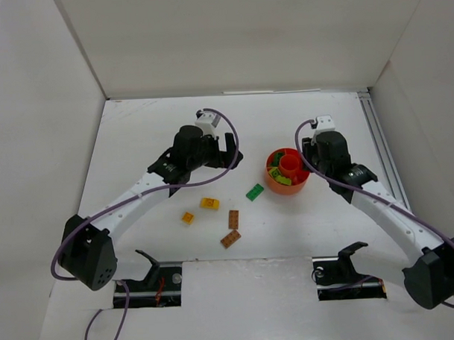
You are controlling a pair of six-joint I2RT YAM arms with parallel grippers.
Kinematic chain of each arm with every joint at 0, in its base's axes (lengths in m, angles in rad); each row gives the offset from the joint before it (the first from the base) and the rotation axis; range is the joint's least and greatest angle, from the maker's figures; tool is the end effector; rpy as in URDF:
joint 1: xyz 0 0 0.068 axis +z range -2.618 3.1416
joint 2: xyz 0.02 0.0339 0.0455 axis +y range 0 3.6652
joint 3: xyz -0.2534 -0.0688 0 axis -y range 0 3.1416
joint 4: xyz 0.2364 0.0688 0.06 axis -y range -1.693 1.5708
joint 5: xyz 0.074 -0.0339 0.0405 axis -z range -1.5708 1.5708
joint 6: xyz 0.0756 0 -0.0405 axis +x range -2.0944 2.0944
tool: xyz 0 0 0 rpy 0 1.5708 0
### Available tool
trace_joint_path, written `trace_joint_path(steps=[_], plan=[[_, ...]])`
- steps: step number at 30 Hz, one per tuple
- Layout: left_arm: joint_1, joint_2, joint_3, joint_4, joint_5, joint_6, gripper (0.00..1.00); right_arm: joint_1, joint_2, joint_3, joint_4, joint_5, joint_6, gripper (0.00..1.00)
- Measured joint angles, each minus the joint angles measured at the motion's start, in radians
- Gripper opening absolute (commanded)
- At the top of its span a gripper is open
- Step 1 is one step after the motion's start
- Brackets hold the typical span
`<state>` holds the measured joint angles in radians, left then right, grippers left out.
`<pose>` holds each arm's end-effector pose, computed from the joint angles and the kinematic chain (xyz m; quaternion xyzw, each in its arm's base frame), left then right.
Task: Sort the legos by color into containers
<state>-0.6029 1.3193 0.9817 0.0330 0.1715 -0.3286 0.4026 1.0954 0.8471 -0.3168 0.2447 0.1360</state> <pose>0.2740 -0.2043 0.2927 0.1600 0.7888 -0.3264 0.4957 0.2578 0.0899 0.2600 -0.0573 0.8698 0.0242 0.4895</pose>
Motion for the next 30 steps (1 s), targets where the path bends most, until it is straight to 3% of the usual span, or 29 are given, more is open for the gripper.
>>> trace_joint_path(steps=[10, 30], plan=[[0.0, -0.07, -0.042, 0.002, 0.019, -0.007, 1.0, 0.113, -0.111, -0.059, -0.018, 0.04, 0.018, 0.18], [0.0, -0.174, -0.124, 0.002, -0.014, -0.069, 1.0, 0.124, -0.15, -0.098, -0.013, 0.104, 0.014, 0.18]])
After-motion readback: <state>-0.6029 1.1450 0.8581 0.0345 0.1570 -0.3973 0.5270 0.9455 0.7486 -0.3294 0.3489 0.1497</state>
